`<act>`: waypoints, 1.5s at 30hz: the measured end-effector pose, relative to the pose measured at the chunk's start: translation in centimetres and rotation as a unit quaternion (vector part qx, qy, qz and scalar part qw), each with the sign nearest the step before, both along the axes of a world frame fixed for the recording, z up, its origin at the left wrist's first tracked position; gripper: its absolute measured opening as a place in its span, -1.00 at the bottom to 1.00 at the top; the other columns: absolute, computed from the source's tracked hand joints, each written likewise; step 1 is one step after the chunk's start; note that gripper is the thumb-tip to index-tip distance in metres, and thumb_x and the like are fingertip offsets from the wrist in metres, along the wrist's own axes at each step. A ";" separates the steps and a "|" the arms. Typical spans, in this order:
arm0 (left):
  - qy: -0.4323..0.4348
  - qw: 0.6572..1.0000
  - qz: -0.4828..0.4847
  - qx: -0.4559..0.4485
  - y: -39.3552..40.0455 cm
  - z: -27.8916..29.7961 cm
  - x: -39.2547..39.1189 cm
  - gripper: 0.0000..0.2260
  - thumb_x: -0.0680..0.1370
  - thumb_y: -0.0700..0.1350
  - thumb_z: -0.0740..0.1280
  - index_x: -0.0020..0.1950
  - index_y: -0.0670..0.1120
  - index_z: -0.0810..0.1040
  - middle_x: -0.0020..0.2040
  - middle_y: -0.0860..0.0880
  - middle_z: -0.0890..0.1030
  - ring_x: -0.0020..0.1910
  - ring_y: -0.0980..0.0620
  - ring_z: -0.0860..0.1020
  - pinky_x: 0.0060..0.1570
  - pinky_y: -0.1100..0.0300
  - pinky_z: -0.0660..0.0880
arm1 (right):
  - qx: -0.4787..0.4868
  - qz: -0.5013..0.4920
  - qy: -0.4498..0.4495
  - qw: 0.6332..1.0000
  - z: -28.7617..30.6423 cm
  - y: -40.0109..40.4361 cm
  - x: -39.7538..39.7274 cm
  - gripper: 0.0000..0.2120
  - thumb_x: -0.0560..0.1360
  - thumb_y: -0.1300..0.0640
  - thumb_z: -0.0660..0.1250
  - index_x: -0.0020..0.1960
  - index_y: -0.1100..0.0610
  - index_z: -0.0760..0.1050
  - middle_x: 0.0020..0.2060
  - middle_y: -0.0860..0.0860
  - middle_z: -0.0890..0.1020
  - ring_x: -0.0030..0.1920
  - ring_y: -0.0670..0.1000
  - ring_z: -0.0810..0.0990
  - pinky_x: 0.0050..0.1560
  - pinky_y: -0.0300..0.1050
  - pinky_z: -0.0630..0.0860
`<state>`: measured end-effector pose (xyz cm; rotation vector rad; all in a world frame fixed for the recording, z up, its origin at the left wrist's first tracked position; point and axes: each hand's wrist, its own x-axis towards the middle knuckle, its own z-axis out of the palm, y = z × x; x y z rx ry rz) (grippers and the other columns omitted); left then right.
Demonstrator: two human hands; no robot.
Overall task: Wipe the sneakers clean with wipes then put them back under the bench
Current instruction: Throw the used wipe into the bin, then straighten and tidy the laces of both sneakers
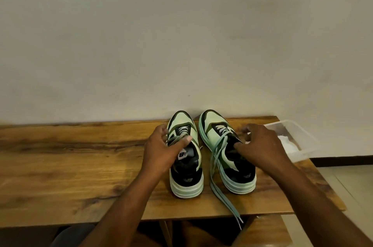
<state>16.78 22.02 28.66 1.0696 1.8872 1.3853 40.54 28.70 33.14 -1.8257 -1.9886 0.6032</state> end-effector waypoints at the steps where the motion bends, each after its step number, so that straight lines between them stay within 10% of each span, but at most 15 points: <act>1: -0.006 1.000 -0.008 -0.002 0.2 -0.1 -0.1 -0.20 0.28 0.10 0.70 0.46 0.12 0.44 0.38 0.03 0.55 0.34 0.03 0.54 0.30 0.01 0.55 | -0.015 0.006 -0.004 1.000 -0.1 0.3 0.1 -0.59 0.38 0.00 0.52 0.21 0.00 0.60 0.01 0.02 0.70 -0.02 0.07 0.66 0.04 0.05 0.66; 5: -0.016 0.999 -0.029 -0.028 0.6 -0.6 -0.2 0.01 0.17 -0.07 0.77 0.56 0.04 0.40 0.46 -0.03 0.52 0.41 0.00 0.50 0.35 0.02 0.51 | -0.043 0.009 0.009 0.999 -0.6 0.8 -0.2 -0.62 0.37 0.04 0.53 0.17 -0.04 0.62 -0.01 0.03 0.72 -0.06 0.06 0.68 0.04 0.07 0.67; 26: 0.085 0.993 0.078 -0.033 -1.2 -1.2 -3.4 -0.50 0.36 -0.32 0.55 0.28 -0.03 0.70 0.13 0.02 0.74 0.03 0.08 0.69 0.13 0.14 0.64 | 0.016 0.041 -0.010 0.999 -1.9 -0.9 -4.6 -0.68 0.34 0.08 0.52 0.09 0.00 0.70 -0.13 0.00 0.72 -0.17 0.02 0.64 -0.13 -0.10 0.63; 41: 0.141 0.988 0.042 -0.037 -2.8 0.2 -6.1 -0.53 0.38 -0.23 0.57 0.27 0.04 0.70 0.11 0.10 0.71 -0.06 0.30 0.60 -0.12 0.46 0.43 | 0.032 0.065 -0.023 0.997 -1.8 -1.9 -8.5 -0.66 0.37 -0.22 0.47 0.00 -0.02 0.66 -0.20 -0.10 0.67 -0.19 -0.03 0.63 -0.15 0.00 0.66; 45: 0.237 0.969 0.008 0.068 -3.3 1.2 -3.2 -0.69 0.44 0.03 0.54 0.18 0.10 0.72 0.16 0.17 0.68 0.16 0.14 0.58 0.20 0.10 0.53 | 0.035 0.121 0.024 0.992 -1.3 -0.5 -8.4 -0.62 0.45 -0.15 0.45 0.22 -0.06 0.65 0.06 -0.08 0.72 0.02 -0.04 0.67 0.03 -0.11 0.60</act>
